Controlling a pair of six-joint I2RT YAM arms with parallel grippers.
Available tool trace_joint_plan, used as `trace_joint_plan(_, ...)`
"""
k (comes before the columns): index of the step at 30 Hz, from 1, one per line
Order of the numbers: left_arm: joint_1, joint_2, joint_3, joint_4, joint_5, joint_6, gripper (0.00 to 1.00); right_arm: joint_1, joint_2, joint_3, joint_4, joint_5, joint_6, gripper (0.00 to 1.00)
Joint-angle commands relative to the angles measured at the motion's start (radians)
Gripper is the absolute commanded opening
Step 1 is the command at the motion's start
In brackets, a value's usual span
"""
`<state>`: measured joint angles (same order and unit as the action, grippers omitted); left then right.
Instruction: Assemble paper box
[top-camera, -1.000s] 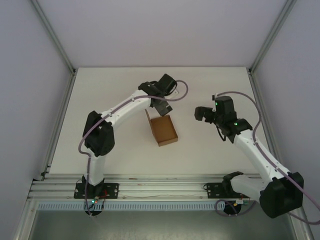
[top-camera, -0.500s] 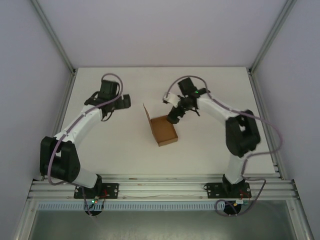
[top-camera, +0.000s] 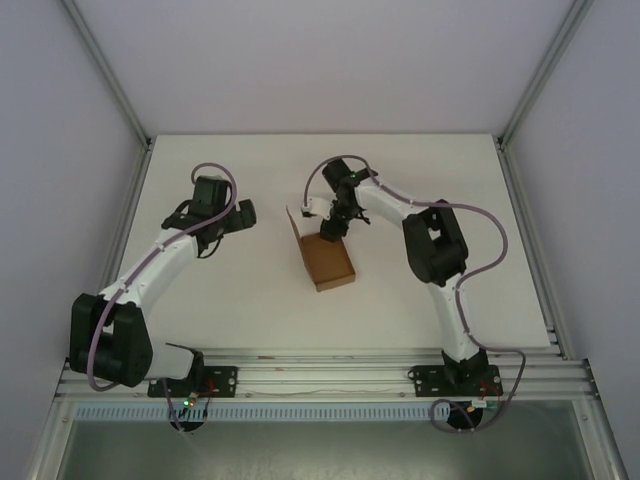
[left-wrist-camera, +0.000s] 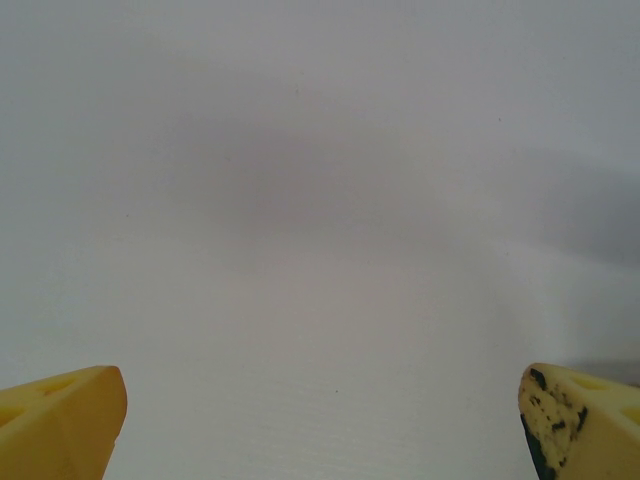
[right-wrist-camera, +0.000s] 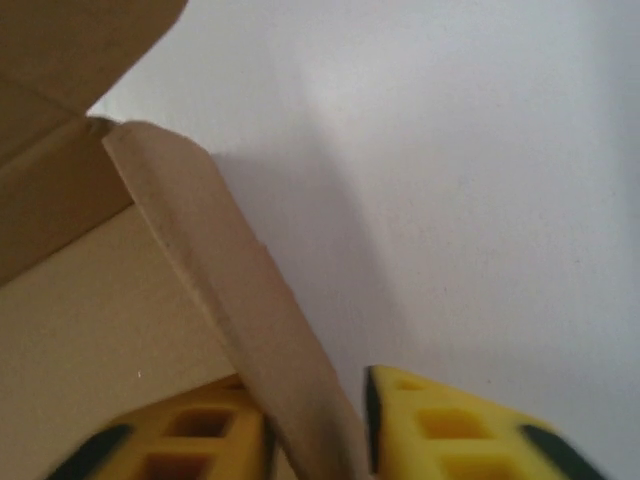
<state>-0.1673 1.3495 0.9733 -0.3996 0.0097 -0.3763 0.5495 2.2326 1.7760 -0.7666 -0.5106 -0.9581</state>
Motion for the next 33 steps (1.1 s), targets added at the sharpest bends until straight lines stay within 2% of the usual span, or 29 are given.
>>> trace_joint_plan(1,0.009,-0.038,-0.02,0.015,-0.05,-0.022,1.0,0.007,-0.105,-0.12,0.17,0.095,0.169,0.16)
trace_joint_plan(5,0.009,-0.075,-0.036,0.028,-0.079,-0.046,1.0,0.013,-0.238,-0.305,0.361,0.251,0.453,0.13)
trace_joint_plan(7,0.009,-0.089,-0.042,0.028,-0.096,-0.056,1.0,0.029,-0.303,-0.366,0.388,0.364,0.682,0.11)
trace_joint_plan(9,0.008,-0.098,-0.043,0.028,-0.105,-0.067,1.0,0.056,-0.344,-0.387,0.339,0.54,0.978,0.1)
trace_joint_plan(12,0.008,-0.105,-0.043,0.037,-0.094,-0.078,1.0,0.108,-0.361,-0.404,0.182,0.723,1.319,0.1)
trace_joint_plan(15,0.008,-0.104,-0.046,0.061,-0.068,-0.076,1.0,0.152,-0.363,-0.446,0.146,0.749,1.549,0.1)
trace_joint_plan(16,0.007,-0.1,-0.045,0.069,-0.057,-0.074,1.0,0.161,-0.36,-0.453,0.151,0.73,1.587,0.1)
trace_joint_plan(20,0.008,-0.076,-0.038,0.085,-0.022,-0.055,1.0,0.195,-0.352,-0.463,0.139,0.783,1.704,0.1)
trace_joint_plan(23,0.008,-0.061,-0.054,0.126,0.061,0.002,1.0,0.209,-0.339,-0.472,0.174,0.749,1.695,0.15)
trace_joint_plan(25,0.008,-0.057,-0.077,0.181,0.163,0.059,1.0,0.208,-0.332,-0.47,0.175,0.735,1.682,0.18)
trace_joint_plan(28,0.006,-0.046,-0.088,0.236,0.306,0.158,1.0,0.208,-0.344,-0.488,0.183,0.726,1.652,0.35)
trace_joint_plan(30,0.005,-0.029,-0.072,0.24,0.339,0.199,1.0,0.208,-0.363,-0.496,0.186,0.724,1.631,0.49)
trace_joint_plan(33,0.002,0.018,-0.024,0.221,0.401,0.273,1.0,0.208,-0.404,-0.49,0.191,0.729,1.584,0.62)
